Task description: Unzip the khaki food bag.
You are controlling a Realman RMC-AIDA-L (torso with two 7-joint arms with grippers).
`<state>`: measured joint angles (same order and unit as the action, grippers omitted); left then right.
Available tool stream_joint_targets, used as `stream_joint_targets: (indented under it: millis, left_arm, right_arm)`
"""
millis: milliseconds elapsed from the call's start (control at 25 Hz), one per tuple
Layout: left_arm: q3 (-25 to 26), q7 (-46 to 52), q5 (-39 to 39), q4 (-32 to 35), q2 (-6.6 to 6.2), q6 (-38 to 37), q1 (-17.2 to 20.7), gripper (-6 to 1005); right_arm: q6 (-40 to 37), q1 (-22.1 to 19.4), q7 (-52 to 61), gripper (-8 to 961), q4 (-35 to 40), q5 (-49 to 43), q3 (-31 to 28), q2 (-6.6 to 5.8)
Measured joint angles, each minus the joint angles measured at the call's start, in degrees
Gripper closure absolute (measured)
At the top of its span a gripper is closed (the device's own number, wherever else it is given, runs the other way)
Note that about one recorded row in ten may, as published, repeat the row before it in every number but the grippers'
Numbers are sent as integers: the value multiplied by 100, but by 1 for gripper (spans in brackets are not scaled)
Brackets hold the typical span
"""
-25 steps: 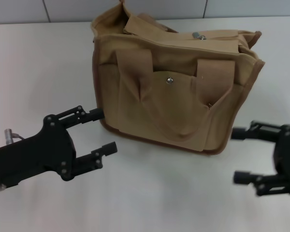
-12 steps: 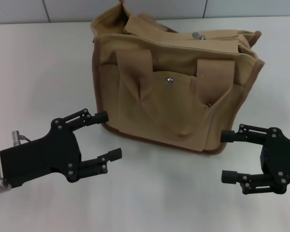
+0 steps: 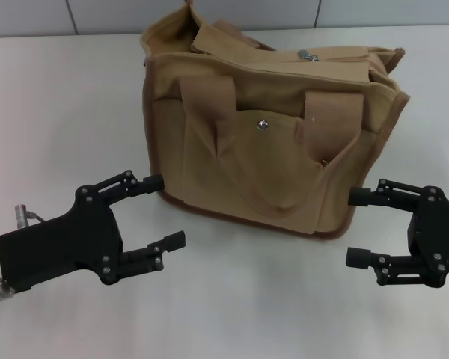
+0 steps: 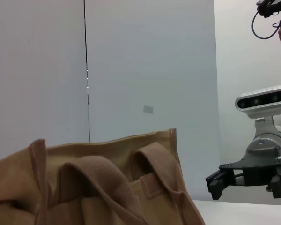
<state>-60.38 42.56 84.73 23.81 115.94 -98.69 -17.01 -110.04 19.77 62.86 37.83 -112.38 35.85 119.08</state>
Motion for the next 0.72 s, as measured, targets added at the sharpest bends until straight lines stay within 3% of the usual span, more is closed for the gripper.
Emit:
stream_joint_targets:
  millis: [720]
  left_arm:
    - [5, -134, 0, -4, 38, -5, 23, 213]
  right_arm:
    - [86, 10, -65, 110, -50, -1, -8, 19]
